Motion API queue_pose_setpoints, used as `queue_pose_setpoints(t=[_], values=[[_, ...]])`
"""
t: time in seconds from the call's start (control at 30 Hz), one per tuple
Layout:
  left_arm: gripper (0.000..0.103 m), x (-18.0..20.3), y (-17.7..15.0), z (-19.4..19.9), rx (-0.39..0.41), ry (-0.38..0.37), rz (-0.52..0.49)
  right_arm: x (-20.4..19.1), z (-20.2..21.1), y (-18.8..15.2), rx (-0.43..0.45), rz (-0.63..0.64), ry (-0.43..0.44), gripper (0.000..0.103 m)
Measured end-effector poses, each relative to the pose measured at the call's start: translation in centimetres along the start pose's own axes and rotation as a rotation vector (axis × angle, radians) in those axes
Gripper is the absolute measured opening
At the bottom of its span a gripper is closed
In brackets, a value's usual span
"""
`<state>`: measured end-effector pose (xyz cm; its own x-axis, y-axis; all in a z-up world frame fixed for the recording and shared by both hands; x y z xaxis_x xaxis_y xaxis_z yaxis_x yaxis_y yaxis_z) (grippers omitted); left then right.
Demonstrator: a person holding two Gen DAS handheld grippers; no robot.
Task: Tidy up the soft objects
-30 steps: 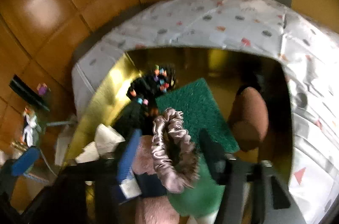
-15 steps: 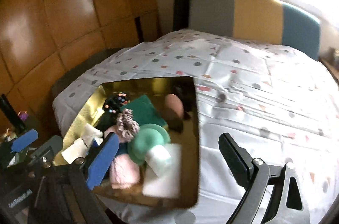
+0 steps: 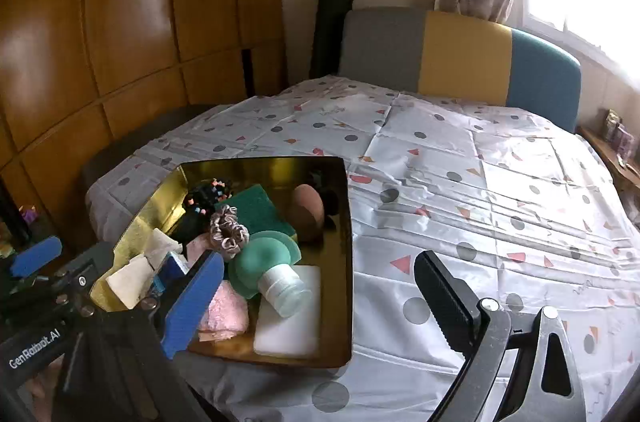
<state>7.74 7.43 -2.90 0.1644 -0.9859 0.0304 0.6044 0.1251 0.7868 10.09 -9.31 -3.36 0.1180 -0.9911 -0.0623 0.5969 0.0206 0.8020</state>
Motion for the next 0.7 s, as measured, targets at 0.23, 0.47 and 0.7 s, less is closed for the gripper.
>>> queue_pose_setpoints(t=[0.23,0.47,0.7], values=[[0.08,-0.23,-0.13,-0.07,-0.004,0.005,-0.003,-0.34,0.2,0.02,0.006,0.004,0.003,0.097],[0.08,-0.3,-0.28,-0.06,-0.006,0.008,-0.002,-0.46,0.34,0.1,0.008,0.004,0.008,0.097],[0.08,-0.37,-0.33,-0.12,-0.007,0.012,-0.002,-0.47,0.34,0.12,0.007,0.002,0.008,0.097]])
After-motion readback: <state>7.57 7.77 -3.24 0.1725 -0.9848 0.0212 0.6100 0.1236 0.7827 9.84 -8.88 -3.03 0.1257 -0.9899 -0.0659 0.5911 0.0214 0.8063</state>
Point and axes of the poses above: each gripper's, at about its wrist camera, not at the fingertips, and z roughly against the way its jaws point, x to its right, y to its top, the point moved 8 cm from there along -z, roughly the way its jaws point, and after that the axes turned 2 degrees about x, right-handed, at the moved point
